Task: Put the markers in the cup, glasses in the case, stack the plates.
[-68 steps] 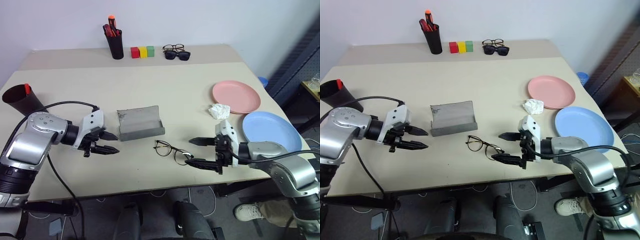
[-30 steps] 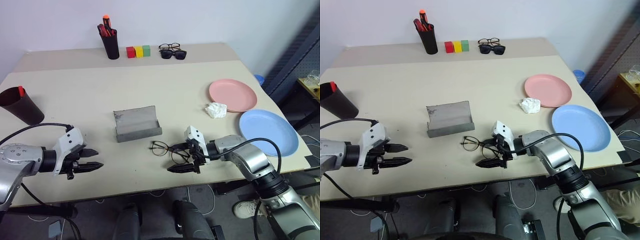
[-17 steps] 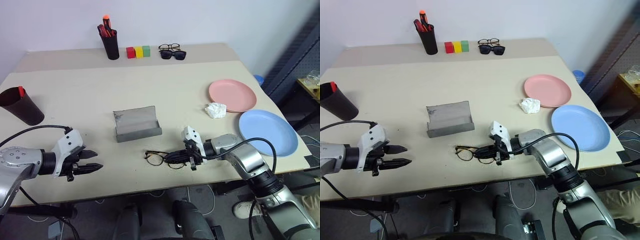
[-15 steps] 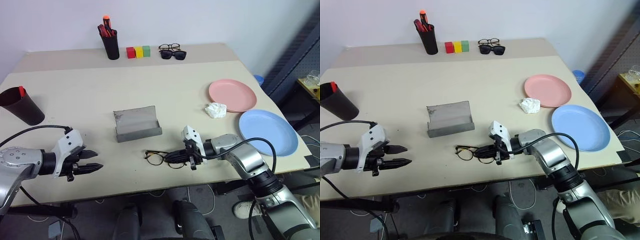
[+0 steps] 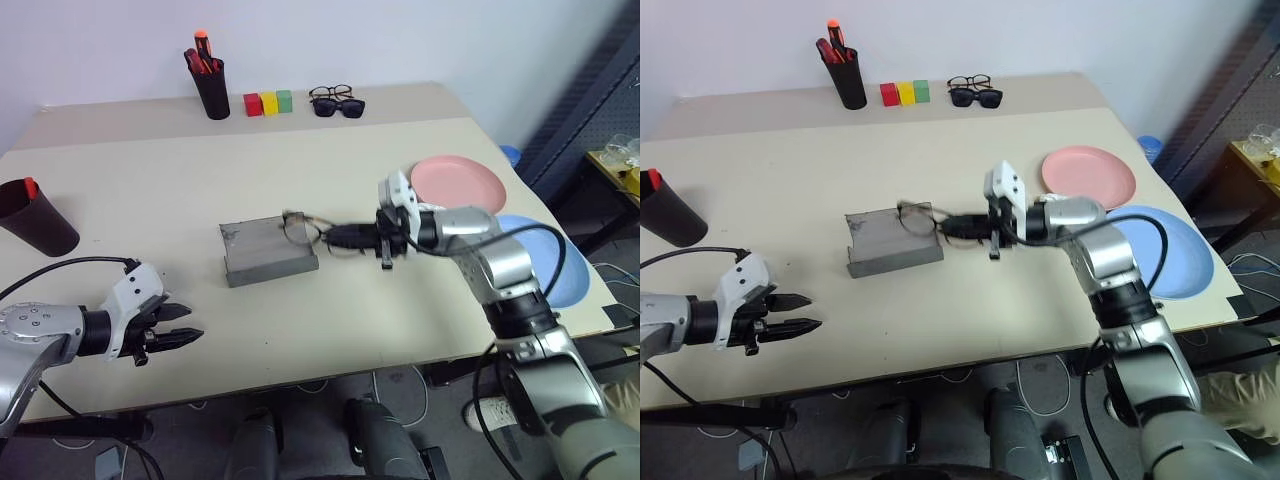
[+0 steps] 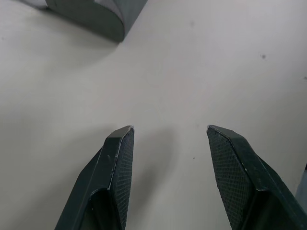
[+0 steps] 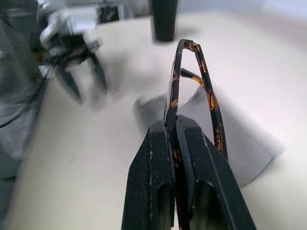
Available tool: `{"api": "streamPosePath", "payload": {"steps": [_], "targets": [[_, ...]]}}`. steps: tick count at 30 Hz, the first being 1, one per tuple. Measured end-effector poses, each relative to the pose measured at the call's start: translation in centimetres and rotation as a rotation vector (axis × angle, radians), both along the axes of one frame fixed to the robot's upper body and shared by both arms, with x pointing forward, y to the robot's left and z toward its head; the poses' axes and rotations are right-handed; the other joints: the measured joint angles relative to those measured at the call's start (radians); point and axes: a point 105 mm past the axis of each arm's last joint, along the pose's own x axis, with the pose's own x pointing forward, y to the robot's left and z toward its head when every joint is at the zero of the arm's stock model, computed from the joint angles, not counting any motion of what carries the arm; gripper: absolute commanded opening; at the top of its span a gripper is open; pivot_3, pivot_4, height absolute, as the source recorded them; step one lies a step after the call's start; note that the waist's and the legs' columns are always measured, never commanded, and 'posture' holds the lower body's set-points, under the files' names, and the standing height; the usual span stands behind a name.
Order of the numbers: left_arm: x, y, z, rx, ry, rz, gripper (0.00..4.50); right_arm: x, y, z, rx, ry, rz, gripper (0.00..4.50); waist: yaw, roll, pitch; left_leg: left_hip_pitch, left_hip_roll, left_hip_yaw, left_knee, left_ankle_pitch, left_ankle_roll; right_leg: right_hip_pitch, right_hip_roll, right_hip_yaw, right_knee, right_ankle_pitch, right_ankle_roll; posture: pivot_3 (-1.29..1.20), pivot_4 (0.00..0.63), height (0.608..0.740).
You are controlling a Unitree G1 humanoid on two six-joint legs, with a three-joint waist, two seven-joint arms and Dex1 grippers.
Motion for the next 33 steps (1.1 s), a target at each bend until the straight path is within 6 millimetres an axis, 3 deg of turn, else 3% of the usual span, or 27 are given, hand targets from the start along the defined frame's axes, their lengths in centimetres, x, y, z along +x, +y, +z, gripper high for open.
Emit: {"api": "streamPosePath", "payload": {"steps": [4,10,24,30,33], "targets": [[0.0,0.0,0.0,-0.006,-0.013,0.018,2.46,2.5,1.9,0.8,0.042,-0.089,-0.039,0.05,-0.003,0.000,0.000,0.000,0.000,0.000,0.000,0.000,0.000,0.000,0.000,0.000,0.000,0.000,0.000,0.00,0.150,0.740],[-0.6,0.6,0.4,0.004,-0.032,0.057,2.46,4.1,4.5,-1.2,0.089,-0.094,-0.092,0.05,-0.013,0.001,0.000,0.000,0.000,0.000,0.000,0.000,0.000,0.000,0.000,0.000,0.000,0.000,0.000,0.00,0.150,0.740],[-1.4,1.4,0.7,0.022,-0.041,0.102,2.46,1.7,8.4,-5.7,0.092,-0.024,0.008,0.05,-0.023,0.002,0.001,0.001,0.000,-0.001,-0.001,0.000,0.000,0.000,0.000,0.000,0.002,0.000,0.000,0.00,0.150,0.740],[-1.4,1.4,0.7,0.023,-0.043,0.102,2.46,1.3,9.1,-5.9,0.093,-0.036,0.020,0.05,-0.023,0.002,0.001,0.001,0.000,-0.001,-0.001,0.000,0.000,0.000,0.000,0.000,0.002,0.000,0.000,0.00,0.150,0.740],[-1.4,1.4,0.7,0.023,-0.043,0.102,2.46,1.4,9.1,-6.0,0.088,-0.046,0.008,1.04,-0.023,0.002,0.001,0.001,0.000,-0.001,-0.001,0.000,0.000,0.000,0.000,0.000,0.002,0.000,0.000,0.00,0.150,0.740]]}}
